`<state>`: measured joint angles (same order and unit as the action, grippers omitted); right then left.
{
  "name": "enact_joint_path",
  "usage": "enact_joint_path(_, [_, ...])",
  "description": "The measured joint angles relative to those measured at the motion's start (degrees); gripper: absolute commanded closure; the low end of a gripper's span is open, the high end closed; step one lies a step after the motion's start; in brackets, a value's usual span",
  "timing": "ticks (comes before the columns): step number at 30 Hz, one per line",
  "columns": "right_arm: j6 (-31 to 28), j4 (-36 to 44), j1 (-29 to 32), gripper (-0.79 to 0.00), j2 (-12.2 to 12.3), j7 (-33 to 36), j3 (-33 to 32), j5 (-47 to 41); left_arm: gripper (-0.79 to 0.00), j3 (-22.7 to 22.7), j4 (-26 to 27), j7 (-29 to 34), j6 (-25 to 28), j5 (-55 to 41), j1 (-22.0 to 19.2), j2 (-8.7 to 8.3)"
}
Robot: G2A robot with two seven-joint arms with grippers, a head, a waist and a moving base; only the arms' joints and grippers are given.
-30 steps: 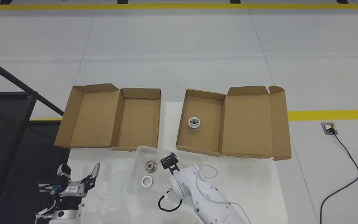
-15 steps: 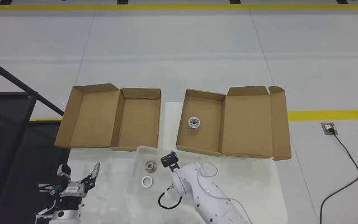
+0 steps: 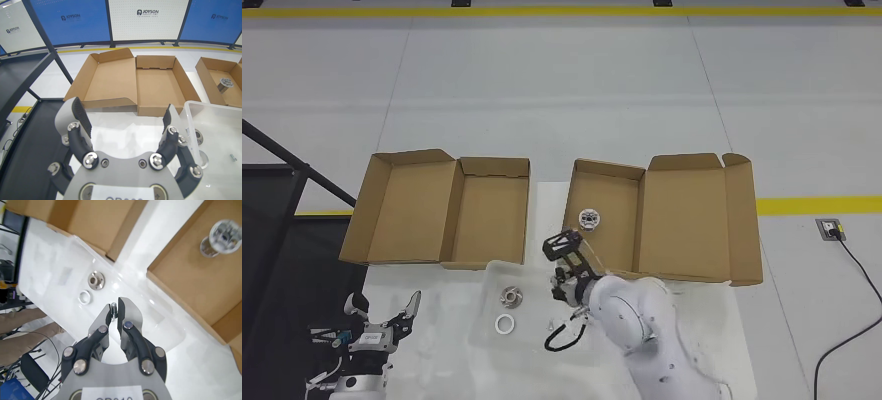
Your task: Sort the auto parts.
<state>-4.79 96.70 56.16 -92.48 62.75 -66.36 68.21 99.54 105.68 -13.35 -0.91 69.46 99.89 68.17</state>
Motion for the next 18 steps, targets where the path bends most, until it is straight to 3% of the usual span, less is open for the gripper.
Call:
enact_joint_path(4, [-8.06, 1.25, 0.98, 0.000, 0.76, -6.33, -6.14, -10.47, -0.785, 0.00, 0.00, 0.00, 0.00, 0.00, 0.00, 0.00])
enact_joint_path(10, [-21.71, -7.16, -2.49, 0.000, 2.01, -12.14, -13.76, -26.28, -0.785, 0.00, 0.00, 0.00, 0.00, 0.00, 0.00, 0.00])
enact_joint_path(14, [-23.17, -12.48, -5.11, 0.000, 2.56, -14.07, -14.66, -27.09, -0.785, 0.00, 0.00, 0.00, 0.00, 0.00, 0.00, 0.00])
enact_joint_path(18, [-21.01, -15.91, -7.92, 0.000, 2.87, -14.77, -12.48, -21.45, -0.785, 0.00, 0.00, 0.00, 0.00, 0.00, 0.00, 0.00])
